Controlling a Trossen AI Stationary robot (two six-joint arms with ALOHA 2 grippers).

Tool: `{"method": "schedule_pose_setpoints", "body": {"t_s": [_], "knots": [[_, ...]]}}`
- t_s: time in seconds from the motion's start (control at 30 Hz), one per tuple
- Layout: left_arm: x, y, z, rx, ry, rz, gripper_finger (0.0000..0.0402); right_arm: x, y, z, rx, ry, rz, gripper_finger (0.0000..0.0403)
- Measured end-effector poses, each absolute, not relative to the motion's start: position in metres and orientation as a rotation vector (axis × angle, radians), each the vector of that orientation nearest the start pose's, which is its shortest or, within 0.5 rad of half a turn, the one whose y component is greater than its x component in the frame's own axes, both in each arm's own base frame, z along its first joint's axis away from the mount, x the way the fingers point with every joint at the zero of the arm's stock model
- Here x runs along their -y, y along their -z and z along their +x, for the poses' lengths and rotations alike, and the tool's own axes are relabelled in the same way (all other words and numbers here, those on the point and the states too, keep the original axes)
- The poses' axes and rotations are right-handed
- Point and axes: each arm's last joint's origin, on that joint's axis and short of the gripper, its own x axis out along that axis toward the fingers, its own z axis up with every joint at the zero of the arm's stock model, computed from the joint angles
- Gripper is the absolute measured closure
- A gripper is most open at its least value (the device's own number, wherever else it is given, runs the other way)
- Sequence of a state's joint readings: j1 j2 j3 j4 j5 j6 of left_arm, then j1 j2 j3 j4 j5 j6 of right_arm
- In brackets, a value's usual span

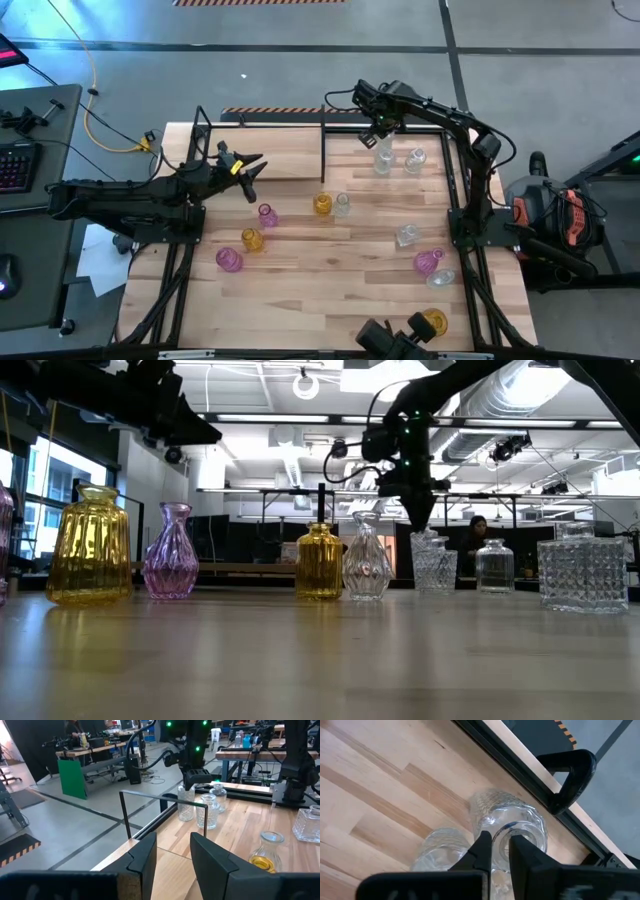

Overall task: Sort vases onto shelf
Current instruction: Put the transparent vase in the top right corner of the shelf

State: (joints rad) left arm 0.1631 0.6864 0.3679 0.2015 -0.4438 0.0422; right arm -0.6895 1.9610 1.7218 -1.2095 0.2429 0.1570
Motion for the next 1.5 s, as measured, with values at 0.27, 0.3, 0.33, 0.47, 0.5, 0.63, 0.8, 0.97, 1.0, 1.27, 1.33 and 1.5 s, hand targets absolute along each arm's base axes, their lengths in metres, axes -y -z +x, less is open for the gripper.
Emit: {"method": "schedule_pose_setpoints", "body": {"t_s": [0.27, 0.3, 0.33, 0.47, 0.5, 0.63, 0.8, 0.97, 1.0, 1.27, 1.33, 1.5], "knots": [[-0.038, -0.240, 0.156, -0.132, -0.604, 0.051, 0.0291, 0.246, -0.252, 0.295, -1.410, 0.859, 0.433, 0.0398], [-0.038, -0.240, 0.156, -0.132, -0.604, 0.051, 0.0291, 0.245, -0.252, 0.296, -1.412, 0.858, 0.430, 0.0398], [-0.038, -0.240, 0.156, -0.132, -0.604, 0.051, 0.0291, 0.244, -0.252, 0.296, -1.414, 0.856, 0.428, 0.0397], [-0.038, -0.240, 0.156, -0.132, -0.604, 0.051, 0.0291, 0.240, -0.253, 0.298, -1.421, 0.837, 0.412, 0.0398], [-0.038, -0.240, 0.156, -0.132, -0.604, 0.051, 0.0291, 0.239, -0.253, 0.299, -1.422, 0.831, 0.407, 0.0398], [-0.038, -0.240, 0.156, -0.130, -0.605, 0.046, 0.0291, 0.234, -0.258, 0.301, -1.425, 0.805, 0.414, 0.0398], [-0.038, -0.240, 0.156, -0.130, -0.605, 0.046, 0.0291, 0.229, -0.272, 0.308, -1.394, 0.781, 0.400, 0.0398], [-0.038, -0.240, 0.156, -0.129, -0.605, 0.043, 0.0291, 0.225, -0.287, 0.315, -1.354, 0.779, 0.372, 0.0398], [-0.038, -0.240, 0.156, -0.129, -0.605, 0.043, 0.0291, 0.223, -0.291, 0.316, -1.350, 0.778, 0.367, 0.0398], [-0.038, -0.237, 0.156, -0.161, -0.605, 0.040, 0.0291, 0.205, -0.327, 0.324, -1.295, 0.762, 0.332, 0.0398], [-0.038, -0.236, 0.156, -0.172, -0.604, 0.041, 0.0291, 0.199, -0.340, 0.326, -1.261, 0.764, 0.310, 0.0398], [-0.038, -0.232, 0.155, -0.209, -0.605, 0.040, 0.0291, 0.180, -0.382, 0.328, -1.161, 0.785, 0.224, 0.0398]]}}
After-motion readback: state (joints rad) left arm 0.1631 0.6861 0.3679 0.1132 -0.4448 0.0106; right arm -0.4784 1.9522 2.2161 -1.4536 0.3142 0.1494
